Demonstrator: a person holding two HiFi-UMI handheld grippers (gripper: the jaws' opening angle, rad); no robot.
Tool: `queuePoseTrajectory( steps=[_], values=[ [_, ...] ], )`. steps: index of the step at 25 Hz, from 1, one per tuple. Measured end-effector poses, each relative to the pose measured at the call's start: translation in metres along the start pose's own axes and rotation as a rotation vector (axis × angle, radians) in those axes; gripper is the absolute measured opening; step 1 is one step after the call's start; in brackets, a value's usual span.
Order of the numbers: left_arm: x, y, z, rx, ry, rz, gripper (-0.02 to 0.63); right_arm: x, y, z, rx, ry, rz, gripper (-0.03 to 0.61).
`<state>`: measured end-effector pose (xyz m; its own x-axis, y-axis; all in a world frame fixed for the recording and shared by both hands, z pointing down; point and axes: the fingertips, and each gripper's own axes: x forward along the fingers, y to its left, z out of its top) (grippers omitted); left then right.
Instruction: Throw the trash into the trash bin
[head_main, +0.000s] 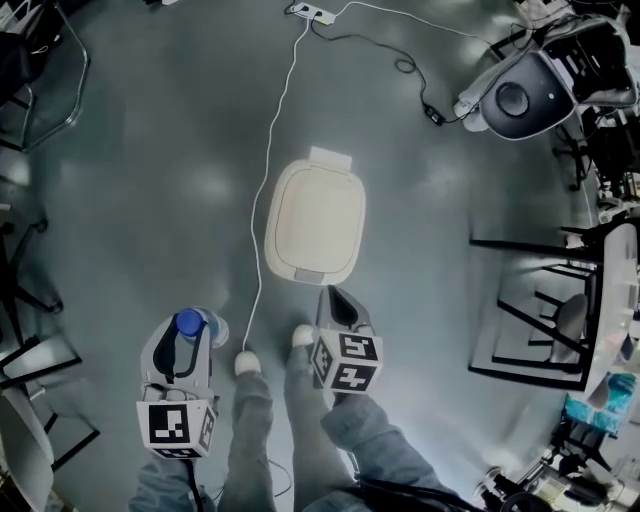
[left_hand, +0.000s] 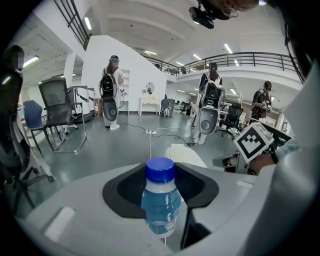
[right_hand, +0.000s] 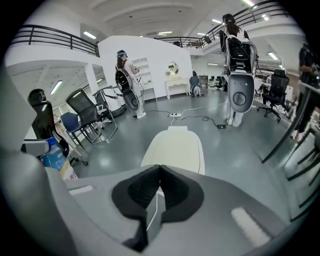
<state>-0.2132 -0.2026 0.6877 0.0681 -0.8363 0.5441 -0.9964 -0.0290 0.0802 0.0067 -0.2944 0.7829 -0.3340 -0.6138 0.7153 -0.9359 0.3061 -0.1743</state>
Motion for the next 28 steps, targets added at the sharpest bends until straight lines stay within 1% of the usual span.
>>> queuePoseTrajectory(
  steps=[10, 16, 22, 28],
  values=[
    [-0.001, 0.021, -0.012, -0.03, 0.015, 0.028, 0.185, 0.042, 0.005, -0.022, -0.042, 0.048, -0.012, 0.003],
    [-0.001, 0.032, -0.017, -0.045, 0.019, 0.045, 0.184, 0.064, 0.005, -0.038, -0.038, 0.083, -0.005, 0.003],
    [0.0, 0.043, -0.022, -0.056, 0.031, 0.067, 0.185, 0.081, 0.002, -0.056, -0.054, 0.133, -0.019, 0.003],
    [0.003, 0.043, -0.027, -0.069, 0.044, 0.076, 0.186, 0.092, -0.005, -0.069, -0.052, 0.165, -0.021, 0.003]
  ],
)
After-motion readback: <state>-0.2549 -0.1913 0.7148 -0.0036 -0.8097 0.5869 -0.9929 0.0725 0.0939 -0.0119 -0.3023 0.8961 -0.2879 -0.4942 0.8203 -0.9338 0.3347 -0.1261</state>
